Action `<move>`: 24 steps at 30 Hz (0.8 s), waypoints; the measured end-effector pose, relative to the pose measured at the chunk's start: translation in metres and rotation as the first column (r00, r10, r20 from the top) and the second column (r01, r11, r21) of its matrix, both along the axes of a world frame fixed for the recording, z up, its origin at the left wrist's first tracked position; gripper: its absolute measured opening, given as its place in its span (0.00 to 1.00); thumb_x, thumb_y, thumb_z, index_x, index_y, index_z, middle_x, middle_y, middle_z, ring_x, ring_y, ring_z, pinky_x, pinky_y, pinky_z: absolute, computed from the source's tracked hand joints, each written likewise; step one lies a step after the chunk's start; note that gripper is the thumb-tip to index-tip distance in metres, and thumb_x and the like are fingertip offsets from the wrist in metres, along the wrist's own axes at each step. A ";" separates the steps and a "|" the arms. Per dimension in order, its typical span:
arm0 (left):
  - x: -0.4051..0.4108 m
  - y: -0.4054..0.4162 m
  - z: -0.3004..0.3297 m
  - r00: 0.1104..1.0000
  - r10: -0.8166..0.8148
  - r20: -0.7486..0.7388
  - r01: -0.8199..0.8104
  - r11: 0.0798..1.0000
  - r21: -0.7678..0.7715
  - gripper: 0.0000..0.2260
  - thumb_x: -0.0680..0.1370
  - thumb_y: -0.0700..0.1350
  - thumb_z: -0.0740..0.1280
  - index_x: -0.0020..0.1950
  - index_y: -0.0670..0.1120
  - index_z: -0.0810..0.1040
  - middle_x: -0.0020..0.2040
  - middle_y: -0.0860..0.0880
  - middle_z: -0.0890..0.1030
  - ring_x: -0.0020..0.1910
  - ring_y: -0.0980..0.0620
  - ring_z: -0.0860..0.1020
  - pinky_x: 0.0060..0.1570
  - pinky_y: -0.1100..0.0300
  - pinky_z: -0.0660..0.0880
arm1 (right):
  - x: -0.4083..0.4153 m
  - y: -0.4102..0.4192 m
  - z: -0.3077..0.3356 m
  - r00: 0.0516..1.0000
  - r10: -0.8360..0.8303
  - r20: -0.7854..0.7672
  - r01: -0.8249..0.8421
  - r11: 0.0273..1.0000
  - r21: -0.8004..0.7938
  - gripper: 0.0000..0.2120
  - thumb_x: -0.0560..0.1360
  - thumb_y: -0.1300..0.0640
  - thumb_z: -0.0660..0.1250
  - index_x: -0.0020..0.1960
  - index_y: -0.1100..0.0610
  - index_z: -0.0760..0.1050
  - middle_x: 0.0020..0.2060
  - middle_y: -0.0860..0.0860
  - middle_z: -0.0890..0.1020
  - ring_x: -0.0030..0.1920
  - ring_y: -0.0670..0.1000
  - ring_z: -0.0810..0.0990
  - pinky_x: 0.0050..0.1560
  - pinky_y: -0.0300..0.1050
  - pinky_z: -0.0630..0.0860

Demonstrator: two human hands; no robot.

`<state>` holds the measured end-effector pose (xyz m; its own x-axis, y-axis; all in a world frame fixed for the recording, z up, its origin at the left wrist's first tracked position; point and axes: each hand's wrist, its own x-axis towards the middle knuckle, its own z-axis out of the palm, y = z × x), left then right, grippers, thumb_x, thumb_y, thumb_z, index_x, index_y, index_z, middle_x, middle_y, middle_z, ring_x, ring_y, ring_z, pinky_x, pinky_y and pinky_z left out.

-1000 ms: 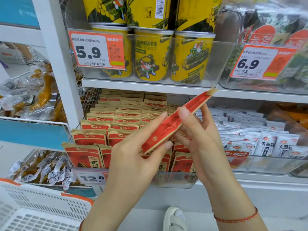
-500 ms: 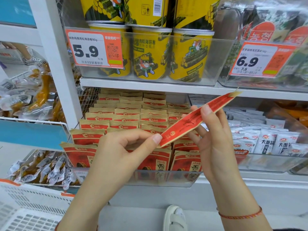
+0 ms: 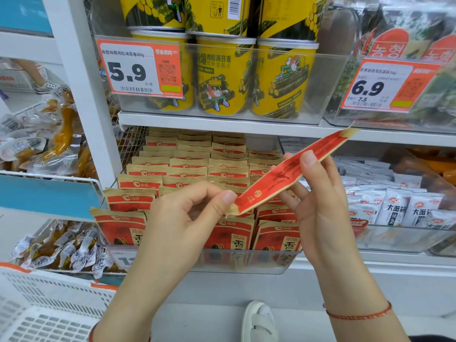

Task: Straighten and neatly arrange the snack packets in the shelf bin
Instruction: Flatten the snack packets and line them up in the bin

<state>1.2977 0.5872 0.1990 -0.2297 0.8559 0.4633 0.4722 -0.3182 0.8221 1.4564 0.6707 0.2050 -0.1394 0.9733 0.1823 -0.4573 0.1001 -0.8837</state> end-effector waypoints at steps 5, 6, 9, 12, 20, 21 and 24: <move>0.011 0.000 -0.003 0.995 -0.019 -0.098 0.020 1.000 0.012 0.14 0.70 0.60 0.71 0.54 0.60 0.80 0.52 0.67 0.82 0.52 0.67 0.80 0.49 0.74 0.74 | -0.001 -0.002 -0.002 0.996 -0.088 0.029 0.084 0.990 0.112 0.56 0.52 0.37 0.80 0.74 0.49 0.61 0.55 0.52 0.78 0.55 0.48 0.81 0.54 0.45 0.79; 0.013 0.001 -0.006 0.986 0.010 -0.167 -0.002 0.999 0.045 0.16 0.71 0.59 0.70 0.58 0.61 0.78 0.54 0.67 0.81 0.53 0.67 0.79 0.50 0.73 0.74 | 0.000 -0.002 -0.002 0.996 -0.085 0.040 0.079 0.988 0.135 0.57 0.52 0.35 0.79 0.75 0.49 0.60 0.55 0.52 0.78 0.55 0.48 0.82 0.55 0.45 0.79; 0.020 0.005 -0.012 0.988 0.037 -0.150 -0.020 0.994 0.109 0.16 0.74 0.54 0.69 0.62 0.59 0.78 0.54 0.64 0.82 0.52 0.65 0.80 0.49 0.70 0.76 | 0.014 0.000 0.000 0.997 -0.023 0.072 0.006 0.975 0.220 0.49 0.54 0.36 0.79 0.69 0.51 0.67 0.52 0.48 0.81 0.52 0.48 0.82 0.52 0.43 0.79; 0.023 0.008 -0.014 0.998 -0.003 -0.056 0.008 0.997 0.080 0.15 0.74 0.51 0.70 0.59 0.63 0.76 0.50 0.66 0.83 0.48 0.63 0.82 0.47 0.69 0.77 | 0.047 0.007 0.003 0.972 0.035 0.234 -0.109 0.943 0.314 0.28 0.55 0.40 0.80 0.53 0.48 0.80 0.43 0.45 0.85 0.46 0.45 0.83 0.46 0.38 0.78; 0.050 0.036 0.004 0.975 -0.104 -0.198 0.096 0.994 -0.047 0.18 0.74 0.53 0.68 0.62 0.67 0.74 0.55 0.70 0.80 0.56 0.69 0.77 0.54 0.73 0.72 | 0.119 0.026 0.000 0.908 -0.081 0.412 -0.052 0.952 0.301 0.11 0.60 0.41 0.76 0.32 0.47 0.83 0.26 0.48 0.82 0.25 0.46 0.78 0.30 0.35 0.75; 0.052 0.042 0.008 0.957 -0.104 -0.270 0.084 0.993 -0.084 0.19 0.76 0.55 0.67 0.66 0.68 0.71 0.58 0.71 0.77 0.59 0.71 0.73 0.57 0.76 0.68 | 0.124 0.028 -0.001 0.921 -0.103 0.376 -0.014 0.955 0.298 0.04 0.64 0.48 0.73 0.33 0.46 0.84 0.27 0.48 0.83 0.27 0.46 0.81 0.33 0.34 0.77; 0.051 0.067 0.013 0.837 -0.121 -0.533 -0.026 0.965 -0.261 0.25 0.80 0.59 0.59 0.76 0.63 0.59 0.72 0.65 0.64 0.73 0.65 0.58 0.68 0.71 0.54 | 0.137 0.034 -0.007 0.919 -0.203 0.338 0.070 0.927 0.367 0.15 0.67 0.61 0.67 0.36 0.42 0.84 0.30 0.45 0.84 0.33 0.45 0.84 0.39 0.33 0.78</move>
<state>1.3491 0.6539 0.2117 0.0384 0.9615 0.2721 0.8527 -0.1735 0.4928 1.5939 0.7043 0.1983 -0.1310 0.8737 0.4685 -0.0708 0.4631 -0.8835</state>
